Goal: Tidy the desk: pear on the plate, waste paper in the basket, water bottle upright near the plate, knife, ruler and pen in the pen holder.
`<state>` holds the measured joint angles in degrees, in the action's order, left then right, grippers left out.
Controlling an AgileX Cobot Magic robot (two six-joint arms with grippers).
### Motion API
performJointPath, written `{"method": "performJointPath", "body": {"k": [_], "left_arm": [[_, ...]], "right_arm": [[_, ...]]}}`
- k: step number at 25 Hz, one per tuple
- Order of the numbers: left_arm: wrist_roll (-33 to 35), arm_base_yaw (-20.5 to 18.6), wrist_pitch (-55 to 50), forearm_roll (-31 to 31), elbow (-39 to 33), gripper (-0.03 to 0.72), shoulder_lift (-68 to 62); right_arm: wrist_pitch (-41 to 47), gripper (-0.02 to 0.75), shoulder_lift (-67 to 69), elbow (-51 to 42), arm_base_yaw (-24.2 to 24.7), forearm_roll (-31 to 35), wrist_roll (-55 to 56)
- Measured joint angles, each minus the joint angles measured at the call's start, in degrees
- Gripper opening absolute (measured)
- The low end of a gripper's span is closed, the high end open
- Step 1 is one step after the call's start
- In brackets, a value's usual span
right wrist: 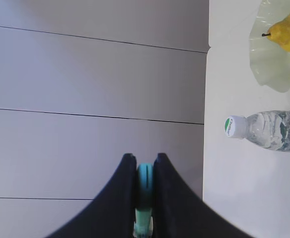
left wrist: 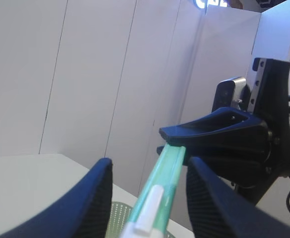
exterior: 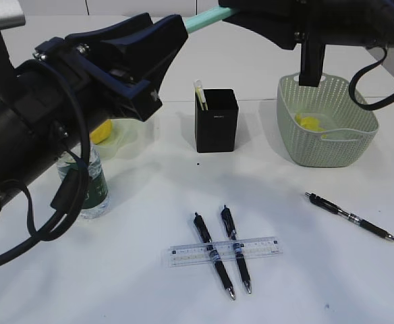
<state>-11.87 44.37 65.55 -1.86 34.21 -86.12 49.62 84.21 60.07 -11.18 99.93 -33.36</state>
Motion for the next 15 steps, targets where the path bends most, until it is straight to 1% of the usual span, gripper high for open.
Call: {"method": "performJointPath", "body": {"k": [13,15], "left_arm": [[0.0,0.0,0.0,0.0,0.0,0.341,-0.8],[0.0,0.0,0.0,0.0,0.0,0.328,-0.8]], "right_arm": [[0.7,0.051,0.0,0.0,0.0,0.0,0.0],[0.7,0.051,0.0,0.0,0.0,0.0,0.0]]}}
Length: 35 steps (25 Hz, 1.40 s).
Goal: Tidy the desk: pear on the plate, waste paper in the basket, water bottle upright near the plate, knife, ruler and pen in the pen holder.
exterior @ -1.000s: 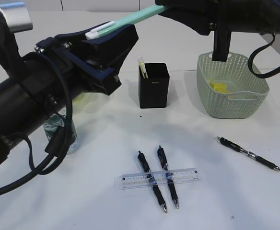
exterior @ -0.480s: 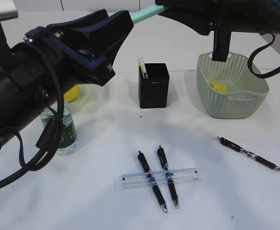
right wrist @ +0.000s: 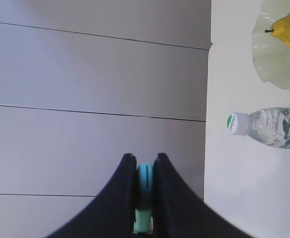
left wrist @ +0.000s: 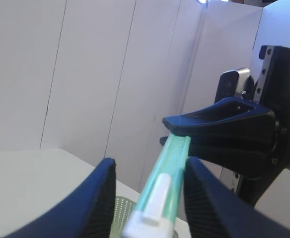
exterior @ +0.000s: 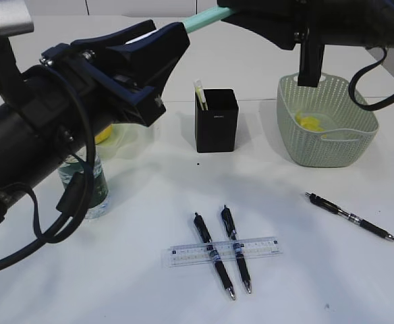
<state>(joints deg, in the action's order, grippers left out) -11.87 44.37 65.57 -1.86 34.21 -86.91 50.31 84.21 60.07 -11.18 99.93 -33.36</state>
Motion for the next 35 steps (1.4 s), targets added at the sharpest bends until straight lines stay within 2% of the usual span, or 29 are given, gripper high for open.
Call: {"method": "performJointPath", "body": {"k": [6,9,21,25,31,35], "left_arm": [[0.0,0.0,0.1,0.6,0.0,0.199,-0.1],[0.0,0.2,0.2,1.9,0.0,0.158,-0.1],[-0.1,0.4,0.5,1.9,0.0,0.117,-0.1],[-0.1,0.6,0.5,-0.4,0.0,0.116,-0.1],[-0.1,0.5,0.5,-2.8,0.0,0.113,-0.1],[-0.1,0.5,0.5,-2.9,0.0,0.113,-0.1]], "right_arm": [[0.0,0.051,0.0,0.0,0.0,0.0,0.0],[0.1,0.051,0.0,0.0,0.0,0.0,0.0],[0.1,0.056,0.0,0.0,0.0,0.1,0.6],[0.6,0.111,0.0,0.0,0.0,0.1,0.6],[2.4,0.267,0.0,0.0,0.0,0.1,0.7],[3.0,0.307,0.0,0.0,0.0,0.1,-0.4]]}}
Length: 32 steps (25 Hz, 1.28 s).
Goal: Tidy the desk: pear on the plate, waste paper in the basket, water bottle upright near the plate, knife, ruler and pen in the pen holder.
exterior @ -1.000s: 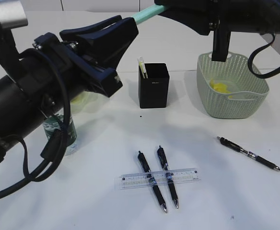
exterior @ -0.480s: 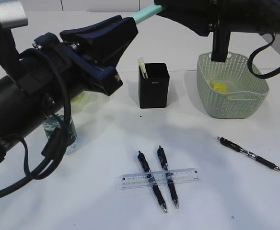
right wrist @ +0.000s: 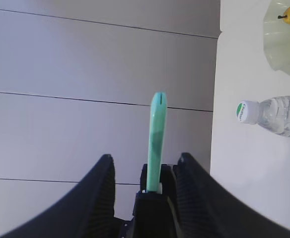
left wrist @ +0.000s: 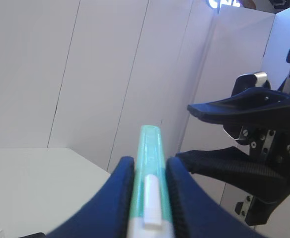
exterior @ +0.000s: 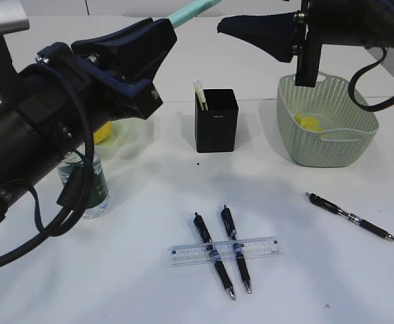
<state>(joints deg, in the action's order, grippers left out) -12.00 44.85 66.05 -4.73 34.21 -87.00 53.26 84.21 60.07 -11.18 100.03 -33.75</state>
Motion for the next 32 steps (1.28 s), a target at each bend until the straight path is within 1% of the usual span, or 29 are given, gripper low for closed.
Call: {"method": "performJointPath", "body": {"k": [6,8,10,16,20,24,28,32], "left_arm": [[0.0,0.0,0.0,-0.1,0.0,0.111,0.0],[0.0,0.0,0.0,-0.1,0.0,0.111,0.0],[0.0,0.0,0.0,-0.1,0.0,0.111,0.0],[0.0,0.0,-0.1,0.0,0.0,0.110,0.0],[0.0,0.0,-3.3,0.8,0.6,0.110,0.2],[0.0,0.0,-10.2,2.5,3.8,0.110,0.7],[0.0,0.0,-18.6,2.9,7.4,0.110,0.8],[0.0,-0.6,-25.6,2.9,10.2,0.110,0.8]], "right_arm": [[0.2,0.316,0.0,0.0,0.8,-0.7,-1.3],[0.2,0.316,-0.1,0.0,1.5,-2.1,-1.3],[0.2,0.316,-1.0,0.0,2.4,-5.3,-1.4],[-1.4,0.316,-5.1,0.0,3.4,-18.9,-1.1],[-1.6,0.316,-7.0,0.0,3.4,-30.2,2.4],[-0.8,0.316,-7.3,0.0,3.4,-42.7,6.6],[1.4,0.316,-7.6,0.0,3.4,-54.5,10.8],[3.1,0.316,-9.3,0.0,3.4,-64.8,15.4]]}}
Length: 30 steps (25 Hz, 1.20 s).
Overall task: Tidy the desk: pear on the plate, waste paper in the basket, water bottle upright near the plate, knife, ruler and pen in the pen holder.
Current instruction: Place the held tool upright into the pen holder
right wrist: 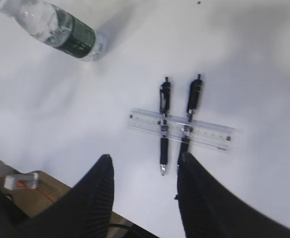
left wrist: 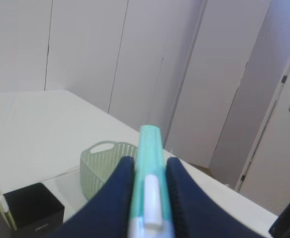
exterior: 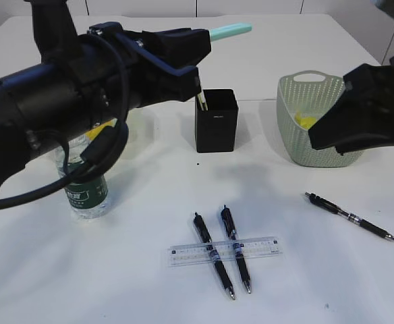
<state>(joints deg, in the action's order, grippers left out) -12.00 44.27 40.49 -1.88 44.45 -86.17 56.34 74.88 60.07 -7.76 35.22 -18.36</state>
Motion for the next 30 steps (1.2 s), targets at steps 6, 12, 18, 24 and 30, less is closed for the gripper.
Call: {"method": "performJointPath", "body": {"k": [6,12,18,24,30], "left_arm": [[0.0,-2.7,-13.0,0.0,5.8,0.110,0.0],[0.0,-5.8,-26.9,0.2,15.5,0.110,-3.3],[0.0,-5.9,-37.6,2.7,26.1,0.110,-10.8],[0.0,-6.0,-46.4,3.0,35.8,0.110,-18.3],[0.0,-6.8,-52.3,3.0,44.8,0.110,-24.8]], "right_arm": [[1.5,0.316,-2.9,0.0,0.0,-6.4,2.6],[4.0,0.317,-4.4,0.0,0.0,-10.4,2.9],[6.5,0.316,-4.8,0.0,0.0,-14.6,2.9],[7.1,0.317,-4.8,0.0,0.0,-16.7,3.0],[7.1,0.316,-4.8,0.0,0.0,-16.8,3.0]]}}
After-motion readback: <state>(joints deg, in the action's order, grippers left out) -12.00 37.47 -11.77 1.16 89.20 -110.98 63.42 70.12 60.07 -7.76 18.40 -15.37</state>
